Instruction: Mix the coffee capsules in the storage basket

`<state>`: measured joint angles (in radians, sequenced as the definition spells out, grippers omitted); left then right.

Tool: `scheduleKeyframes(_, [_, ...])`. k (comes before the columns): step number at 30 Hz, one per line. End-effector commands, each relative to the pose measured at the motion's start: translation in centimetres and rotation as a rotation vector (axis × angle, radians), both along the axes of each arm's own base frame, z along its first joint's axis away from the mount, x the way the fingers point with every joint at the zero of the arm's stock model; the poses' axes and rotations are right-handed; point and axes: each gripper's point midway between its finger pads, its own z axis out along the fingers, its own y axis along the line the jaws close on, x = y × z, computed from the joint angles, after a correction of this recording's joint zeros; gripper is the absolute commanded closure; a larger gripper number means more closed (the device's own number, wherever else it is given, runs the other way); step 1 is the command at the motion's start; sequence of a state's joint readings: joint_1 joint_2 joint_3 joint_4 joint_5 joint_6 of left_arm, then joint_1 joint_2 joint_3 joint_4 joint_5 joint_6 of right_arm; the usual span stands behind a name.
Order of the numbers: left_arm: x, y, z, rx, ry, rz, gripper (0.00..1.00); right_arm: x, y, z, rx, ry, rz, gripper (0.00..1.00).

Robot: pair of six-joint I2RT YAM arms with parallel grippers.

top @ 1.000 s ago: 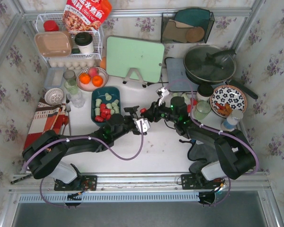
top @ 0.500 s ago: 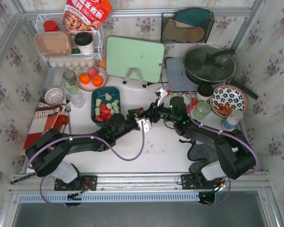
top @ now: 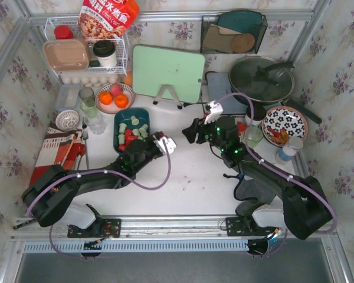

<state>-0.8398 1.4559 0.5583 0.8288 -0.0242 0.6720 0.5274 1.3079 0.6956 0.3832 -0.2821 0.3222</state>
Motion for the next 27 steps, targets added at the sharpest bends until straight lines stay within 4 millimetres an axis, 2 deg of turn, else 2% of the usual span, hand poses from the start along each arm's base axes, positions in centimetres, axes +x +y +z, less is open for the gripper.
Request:
scheduleKeyframes(1, [2.7, 5.3, -0.4, -0.135, 0.160, 0.262, 0.72, 3.9, -8.3, -1.0, -0.134, 0.065, -0.518, 0.39])
scheduleKeyframes(3, [4.2, 8.8, -0.9, -0.208, 0.259, 0.404, 0.74, 4.7, -11.6, -1.5, -0.160, 0.077, -0.674, 0.39])
scheduleKeyframes(6, [5.4, 12.3, -3.1, -0.295, 0.440, 0.582, 0.74, 5.6, -15.1, -2.6, -0.191, 0.108, -0.854, 0.39])
scheduleKeyframes(8, [6.0, 13.4, -4.1, -0.319, 0.518, 0.647, 0.74, 6.0, -17.6, -3.5, -0.234, 0.144, -1.007, 0.39])
scheduleKeyframes(11, [6.7, 14.2, -5.9, -0.311, 0.606, 0.714, 0.74, 6.7, -20.0, -5.5, -0.302, 0.222, -1.141, 0.40])
scheduleKeyframes(17, [8.1, 16.1, -7.3, -0.306, 0.685, 0.853, 0.68, 6.9, -22.7, -10.1, -0.367, 0.401, -1.293, 0.40])
scheduleKeyframes(22, [10.0, 17.9, -7.4, -0.356, 0.670, 0.916, 0.63, 6.8, -23.8, -13.0, -0.448, 0.485, -1.366, 0.41])
scheduleKeyframes(25, [10.6, 18.0, -7.3, -0.388, 0.677, 0.912, 0.53, 6.5, -24.4, -14.0, -0.498, 0.505, -1.396, 0.41])
scheduleKeyframes(27, [10.8, 17.6, -7.0, -0.406, 0.676, 0.892, 0.39, 6.5, -24.8, -14.4, -0.519, 0.503, -1.410, 0.41])
